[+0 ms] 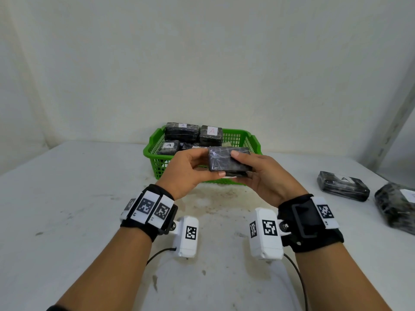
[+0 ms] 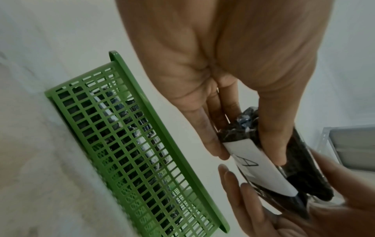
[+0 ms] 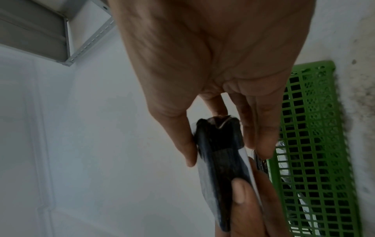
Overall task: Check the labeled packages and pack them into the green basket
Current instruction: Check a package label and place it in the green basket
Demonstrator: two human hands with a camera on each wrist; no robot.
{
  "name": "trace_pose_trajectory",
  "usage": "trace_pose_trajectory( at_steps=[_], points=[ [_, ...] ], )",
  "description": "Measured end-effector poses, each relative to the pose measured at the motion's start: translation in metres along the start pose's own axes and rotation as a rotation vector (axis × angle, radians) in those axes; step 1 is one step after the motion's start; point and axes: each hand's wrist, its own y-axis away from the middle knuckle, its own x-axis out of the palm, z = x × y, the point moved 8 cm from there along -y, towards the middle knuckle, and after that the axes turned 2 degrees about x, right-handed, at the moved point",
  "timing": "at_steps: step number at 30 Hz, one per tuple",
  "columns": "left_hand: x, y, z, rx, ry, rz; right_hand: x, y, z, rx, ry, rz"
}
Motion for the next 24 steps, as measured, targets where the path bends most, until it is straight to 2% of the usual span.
trace_pose_trajectory(
  at_steps=[7, 12, 18, 24],
  points=[
    [0.001, -0.001, -0.001, 0.033, 0.004, -0.002, -0.002, -0.003, -0.004, 0.004, -0.046, -0.065],
    [0.003, -0.002, 0.001, 0.056, 0.02, -0.031, 0.002, -0.003, -0.003, 0.007, -0.006, -0.042],
    [0.004, -0.001, -0.001, 0.077, 0.011, -0.016, 0.007, -0.003, -0.004, -0.053, 0.01, -0.089],
    [-0.003, -0.002, -0.003, 0.08, 0.054, -0.041, 0.002, -0.003, -0.002, 0.004, 0.028, 0.045]
  ],
)
